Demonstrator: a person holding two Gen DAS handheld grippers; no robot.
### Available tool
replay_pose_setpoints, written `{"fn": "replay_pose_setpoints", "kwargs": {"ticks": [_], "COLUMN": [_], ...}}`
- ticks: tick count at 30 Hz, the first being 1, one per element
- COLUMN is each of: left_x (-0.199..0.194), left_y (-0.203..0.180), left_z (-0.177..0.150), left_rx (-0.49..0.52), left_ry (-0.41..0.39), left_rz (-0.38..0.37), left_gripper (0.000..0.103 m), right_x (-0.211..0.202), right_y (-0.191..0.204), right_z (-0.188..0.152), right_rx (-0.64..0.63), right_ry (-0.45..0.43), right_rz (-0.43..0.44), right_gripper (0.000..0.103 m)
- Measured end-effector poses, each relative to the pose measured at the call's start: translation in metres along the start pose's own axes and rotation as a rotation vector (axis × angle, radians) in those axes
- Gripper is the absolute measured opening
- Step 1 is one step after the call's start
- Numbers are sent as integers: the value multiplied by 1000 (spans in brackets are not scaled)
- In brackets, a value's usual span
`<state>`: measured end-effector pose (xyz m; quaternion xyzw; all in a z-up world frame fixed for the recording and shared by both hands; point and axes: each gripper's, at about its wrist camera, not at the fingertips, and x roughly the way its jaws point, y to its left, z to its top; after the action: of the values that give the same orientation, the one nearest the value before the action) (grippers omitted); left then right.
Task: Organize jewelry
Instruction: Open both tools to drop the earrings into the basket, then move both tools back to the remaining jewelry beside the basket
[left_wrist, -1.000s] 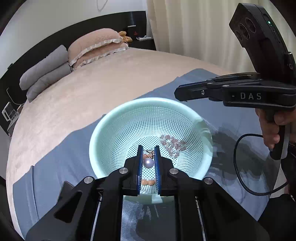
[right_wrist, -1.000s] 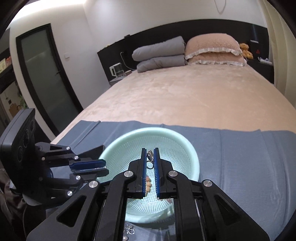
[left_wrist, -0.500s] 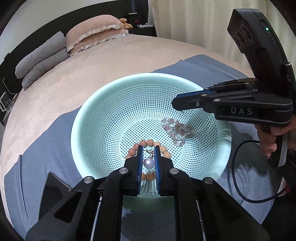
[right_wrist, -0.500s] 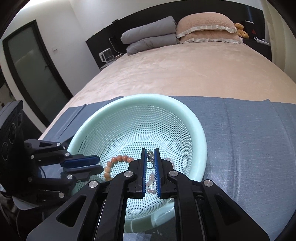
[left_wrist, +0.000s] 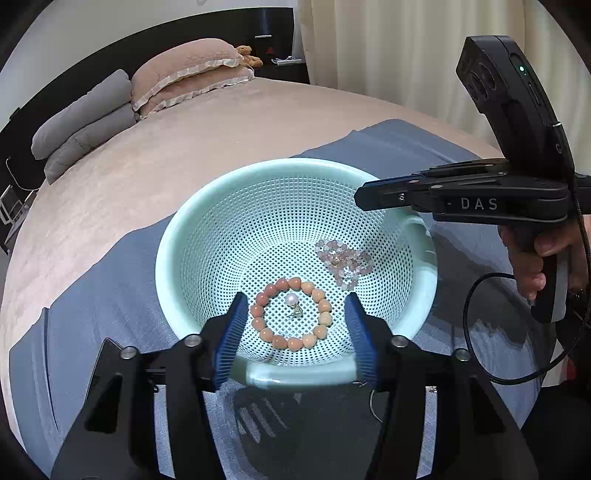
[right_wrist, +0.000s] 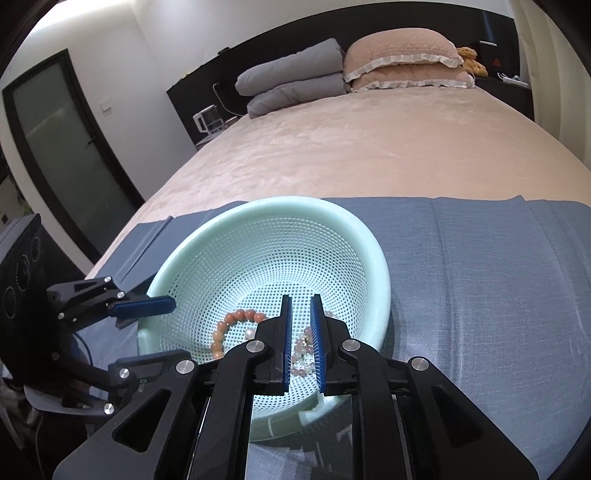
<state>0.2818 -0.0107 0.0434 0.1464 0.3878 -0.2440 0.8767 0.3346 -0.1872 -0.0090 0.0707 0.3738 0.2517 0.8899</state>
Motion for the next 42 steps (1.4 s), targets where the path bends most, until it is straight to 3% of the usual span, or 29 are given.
{"fn": "replay_pose_setpoints", "kwargs": {"ticks": [4, 6, 11, 13, 16, 21, 25, 34, 42], "left_x": [-12, -19, -42, -51, -61, -69, -71, -60, -43], "left_y": [-1, -3, -14, -21, -31, -48, -66, -105, -127], "left_z": [0, -2, -15, -22, -33, -56, -77, -114, -127], "left_rx": [-1, 0, 38, 59, 97, 150, 187, 278, 318], "left_ry": [-13, -17, -36, -45, -51, -43, -31, -12, 8], "left_rz": [9, 13, 22, 26, 27, -19, -66, -184, -229], "left_gripper": [73, 75, 84, 91, 91, 94, 94, 94, 91], "right_x": [-14, -23, -55, -66, -77, -89, -93, -77, -47], "right_y": [3, 6, 14, 16, 18, 13, 9, 14, 34], "right_z": [-1, -3, -10, -15, -24, -44, -62, -105, -123], "right_rx": [-6, -20, -66, -87, -117, -138, -151, -240, -306], "right_ry": [-10, -24, -83, -102, -106, -99, -91, -26, 40], "right_rz": [-4, -8, -10, -16, -26, -37, 1, 39, 51], "right_gripper": [13, 19, 59, 67, 75, 81, 86, 86, 85]}}
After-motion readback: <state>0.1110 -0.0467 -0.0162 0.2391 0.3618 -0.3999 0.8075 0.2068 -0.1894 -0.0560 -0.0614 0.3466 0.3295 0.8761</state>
